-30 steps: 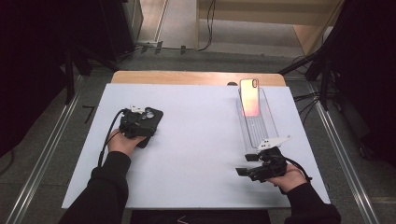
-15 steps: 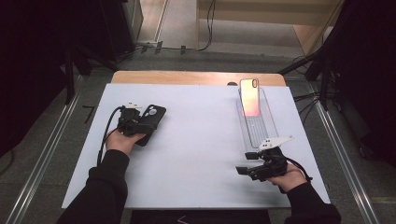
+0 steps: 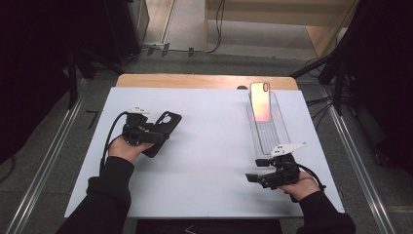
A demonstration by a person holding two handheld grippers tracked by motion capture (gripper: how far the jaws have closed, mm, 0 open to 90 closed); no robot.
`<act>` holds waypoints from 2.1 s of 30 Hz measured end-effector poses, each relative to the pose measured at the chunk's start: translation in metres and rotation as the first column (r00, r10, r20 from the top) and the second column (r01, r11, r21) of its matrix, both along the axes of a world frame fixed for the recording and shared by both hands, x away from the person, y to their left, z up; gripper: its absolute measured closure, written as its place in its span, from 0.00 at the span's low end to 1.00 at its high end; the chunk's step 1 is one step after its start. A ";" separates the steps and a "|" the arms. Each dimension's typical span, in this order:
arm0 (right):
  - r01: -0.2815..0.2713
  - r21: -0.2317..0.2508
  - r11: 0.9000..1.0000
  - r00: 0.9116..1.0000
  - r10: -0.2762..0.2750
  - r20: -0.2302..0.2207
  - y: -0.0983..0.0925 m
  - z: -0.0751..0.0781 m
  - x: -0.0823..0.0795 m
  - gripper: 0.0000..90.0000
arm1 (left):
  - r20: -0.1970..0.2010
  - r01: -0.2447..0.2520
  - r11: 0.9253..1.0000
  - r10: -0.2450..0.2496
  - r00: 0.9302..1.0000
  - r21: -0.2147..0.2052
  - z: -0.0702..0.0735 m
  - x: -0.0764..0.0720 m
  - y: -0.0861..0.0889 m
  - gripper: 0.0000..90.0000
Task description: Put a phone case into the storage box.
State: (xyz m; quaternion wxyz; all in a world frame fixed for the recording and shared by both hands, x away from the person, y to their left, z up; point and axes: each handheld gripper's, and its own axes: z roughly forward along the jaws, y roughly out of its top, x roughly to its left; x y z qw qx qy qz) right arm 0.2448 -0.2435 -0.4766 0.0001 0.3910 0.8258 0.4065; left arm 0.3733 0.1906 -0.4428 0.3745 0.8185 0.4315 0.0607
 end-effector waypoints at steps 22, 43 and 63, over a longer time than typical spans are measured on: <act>-0.007 -0.005 1.000 1.000 0.007 0.014 0.003 0.011 0.001 0.25 | -0.003 0.102 0.992 -0.103 0.995 -0.070 0.007 -0.045 -0.035 0.17; 0.082 0.063 0.995 0.997 -0.082 -0.015 0.026 0.032 0.009 0.24 | 0.144 0.065 0.988 -0.045 0.988 -0.139 0.000 -0.082 -0.066 0.17; 0.134 0.137 0.981 0.990 -0.127 -0.056 0.053 0.060 0.031 0.24 | 0.248 0.020 0.987 0.021 0.969 -0.160 -0.019 -0.082 -0.085 0.17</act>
